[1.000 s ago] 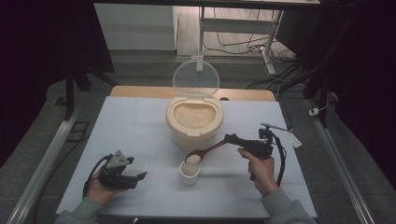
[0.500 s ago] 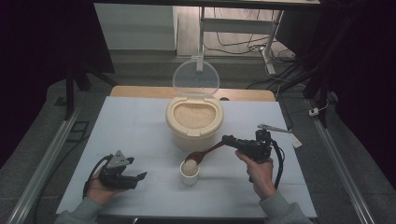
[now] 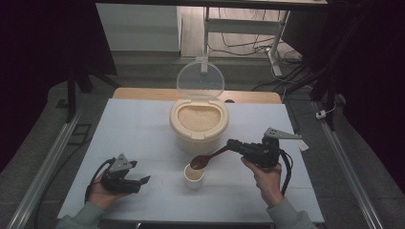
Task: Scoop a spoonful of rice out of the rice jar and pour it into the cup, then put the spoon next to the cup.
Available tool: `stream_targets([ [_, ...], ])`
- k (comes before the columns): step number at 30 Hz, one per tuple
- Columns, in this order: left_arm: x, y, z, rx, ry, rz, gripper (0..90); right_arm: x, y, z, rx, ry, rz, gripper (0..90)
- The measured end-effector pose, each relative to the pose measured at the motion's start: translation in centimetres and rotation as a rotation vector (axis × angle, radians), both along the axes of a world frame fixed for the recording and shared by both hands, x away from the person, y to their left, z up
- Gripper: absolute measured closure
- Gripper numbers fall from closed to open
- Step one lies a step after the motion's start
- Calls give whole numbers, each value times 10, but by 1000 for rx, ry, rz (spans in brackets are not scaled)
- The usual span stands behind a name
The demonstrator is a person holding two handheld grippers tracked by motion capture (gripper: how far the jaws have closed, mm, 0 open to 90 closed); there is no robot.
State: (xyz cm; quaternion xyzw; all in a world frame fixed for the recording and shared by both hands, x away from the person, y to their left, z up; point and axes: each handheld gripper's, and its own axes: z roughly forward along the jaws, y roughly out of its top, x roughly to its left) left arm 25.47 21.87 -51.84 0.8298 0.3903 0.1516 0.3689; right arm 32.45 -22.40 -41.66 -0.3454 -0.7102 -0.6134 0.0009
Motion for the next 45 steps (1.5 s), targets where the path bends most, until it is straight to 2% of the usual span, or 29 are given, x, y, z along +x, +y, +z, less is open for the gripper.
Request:
stream_targets([
  [11,0,1,0,-3,0,4,232,4,-20,8,29,15,-16,830],
  [15,0,0,0,-3,1,4,232,3,-31,15,16,12,-31,830],
  [20,0,0,0,-2,1,3,232,4,-42,20,-12,40,-32,830],
  [28,1,1,0,-3,2,4,232,5,-42,18,-84,90,25,830],
  [38,1,0,0,-1,2,4,232,5,-37,8,-145,149,85,829],
  [45,1,0,0,-1,4,3,232,9,-32,5,-192,203,147,829],
])
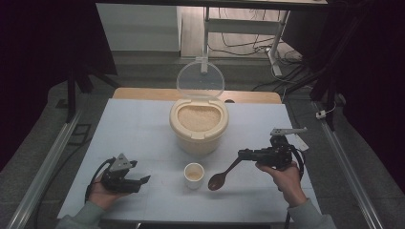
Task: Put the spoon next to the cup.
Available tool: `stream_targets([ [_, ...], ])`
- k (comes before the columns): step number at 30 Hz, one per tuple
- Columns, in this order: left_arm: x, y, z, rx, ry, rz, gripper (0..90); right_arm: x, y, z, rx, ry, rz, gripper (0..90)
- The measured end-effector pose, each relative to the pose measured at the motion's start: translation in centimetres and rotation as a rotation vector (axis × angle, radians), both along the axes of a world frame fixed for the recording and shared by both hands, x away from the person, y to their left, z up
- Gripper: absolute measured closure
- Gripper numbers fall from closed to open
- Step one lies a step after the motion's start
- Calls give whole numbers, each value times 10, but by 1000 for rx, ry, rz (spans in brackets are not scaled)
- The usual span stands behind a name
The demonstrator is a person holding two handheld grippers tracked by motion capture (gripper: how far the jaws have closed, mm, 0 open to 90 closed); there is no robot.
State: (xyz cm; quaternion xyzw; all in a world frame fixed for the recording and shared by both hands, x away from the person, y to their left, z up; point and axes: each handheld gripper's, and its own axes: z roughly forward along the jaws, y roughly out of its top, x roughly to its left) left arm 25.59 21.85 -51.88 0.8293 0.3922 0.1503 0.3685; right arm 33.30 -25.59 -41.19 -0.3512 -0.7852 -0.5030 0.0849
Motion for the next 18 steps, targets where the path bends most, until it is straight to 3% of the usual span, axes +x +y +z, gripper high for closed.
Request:
stream_targets([
  [7,0,0,0,1,1,0,232,2,8,-5,-63,46,71,829],
  [18,0,0,0,5,1,-4,232,10,21,-15,-147,107,116,828],
])
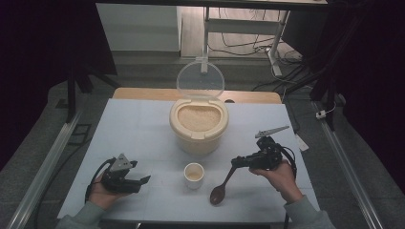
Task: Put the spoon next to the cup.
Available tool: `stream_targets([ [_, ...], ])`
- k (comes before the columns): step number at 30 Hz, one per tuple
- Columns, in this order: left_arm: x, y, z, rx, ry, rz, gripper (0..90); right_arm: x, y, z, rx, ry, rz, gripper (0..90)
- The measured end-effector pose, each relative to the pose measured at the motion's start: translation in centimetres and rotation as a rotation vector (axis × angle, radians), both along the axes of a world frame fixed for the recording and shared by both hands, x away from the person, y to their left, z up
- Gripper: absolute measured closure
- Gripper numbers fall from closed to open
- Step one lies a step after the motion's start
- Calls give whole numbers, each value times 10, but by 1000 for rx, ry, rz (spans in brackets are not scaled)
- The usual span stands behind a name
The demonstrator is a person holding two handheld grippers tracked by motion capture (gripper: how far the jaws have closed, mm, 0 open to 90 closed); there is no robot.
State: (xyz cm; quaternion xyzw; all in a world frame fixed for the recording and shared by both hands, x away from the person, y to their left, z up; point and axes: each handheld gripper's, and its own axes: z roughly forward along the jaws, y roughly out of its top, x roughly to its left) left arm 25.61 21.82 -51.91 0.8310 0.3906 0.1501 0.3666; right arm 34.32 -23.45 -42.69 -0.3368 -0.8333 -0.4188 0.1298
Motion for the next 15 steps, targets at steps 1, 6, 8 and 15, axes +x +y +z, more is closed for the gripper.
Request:
stream_targets([
  [1,0,0,0,0,0,0,232,1,1,-1,-4,-3,1,828],
  [6,0,1,0,-3,-1,0,232,8,6,-8,12,8,-5,826],
  [8,0,1,0,-4,-2,0,232,10,6,-11,16,7,-6,816],
  [15,1,1,0,-8,3,-8,231,20,4,-28,14,-45,-68,756],
])
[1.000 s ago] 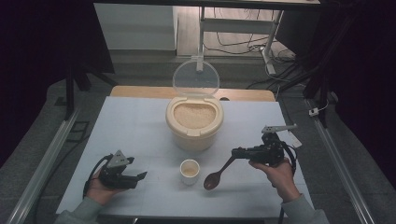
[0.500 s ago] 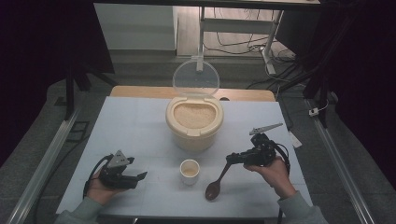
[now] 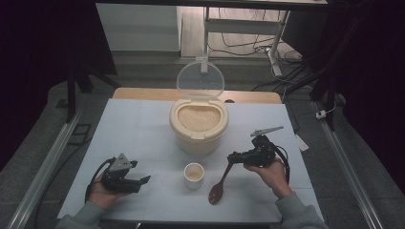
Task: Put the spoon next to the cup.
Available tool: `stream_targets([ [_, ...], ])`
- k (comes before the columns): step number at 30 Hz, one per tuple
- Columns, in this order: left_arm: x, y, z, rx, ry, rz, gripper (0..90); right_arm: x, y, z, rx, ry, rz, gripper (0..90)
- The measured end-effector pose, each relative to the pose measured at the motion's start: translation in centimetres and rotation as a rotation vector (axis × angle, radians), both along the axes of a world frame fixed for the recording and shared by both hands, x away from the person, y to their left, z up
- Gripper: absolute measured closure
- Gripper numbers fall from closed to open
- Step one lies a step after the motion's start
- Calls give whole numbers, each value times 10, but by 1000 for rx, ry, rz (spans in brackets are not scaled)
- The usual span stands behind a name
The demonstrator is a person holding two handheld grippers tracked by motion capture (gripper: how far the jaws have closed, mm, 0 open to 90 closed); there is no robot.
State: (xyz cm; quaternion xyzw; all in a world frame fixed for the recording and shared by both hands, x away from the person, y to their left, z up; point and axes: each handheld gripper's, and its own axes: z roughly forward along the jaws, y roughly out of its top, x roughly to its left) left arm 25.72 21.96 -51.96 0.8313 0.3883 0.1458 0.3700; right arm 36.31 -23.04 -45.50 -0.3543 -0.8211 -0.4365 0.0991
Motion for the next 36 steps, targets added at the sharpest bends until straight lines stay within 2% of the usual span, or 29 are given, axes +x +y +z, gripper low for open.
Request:
stream_targets([
  [4,-1,0,0,-1,-2,1,231,5,-1,-11,-4,-24,-31,724],
  [11,-2,0,1,0,-5,7,231,8,2,-23,-15,-88,-47,676],
  [17,-2,0,0,1,-1,9,231,13,4,-34,-19,-101,-72,650],
  [25,-2,0,-1,1,-1,10,232,19,11,-46,-73,-123,-99,596],
  [30,-2,0,-1,2,-2,11,232,18,14,-51,-130,-159,-115,548],
  [36,-2,0,-1,5,-1,11,232,17,18,-54,-173,-190,-114,509],
])
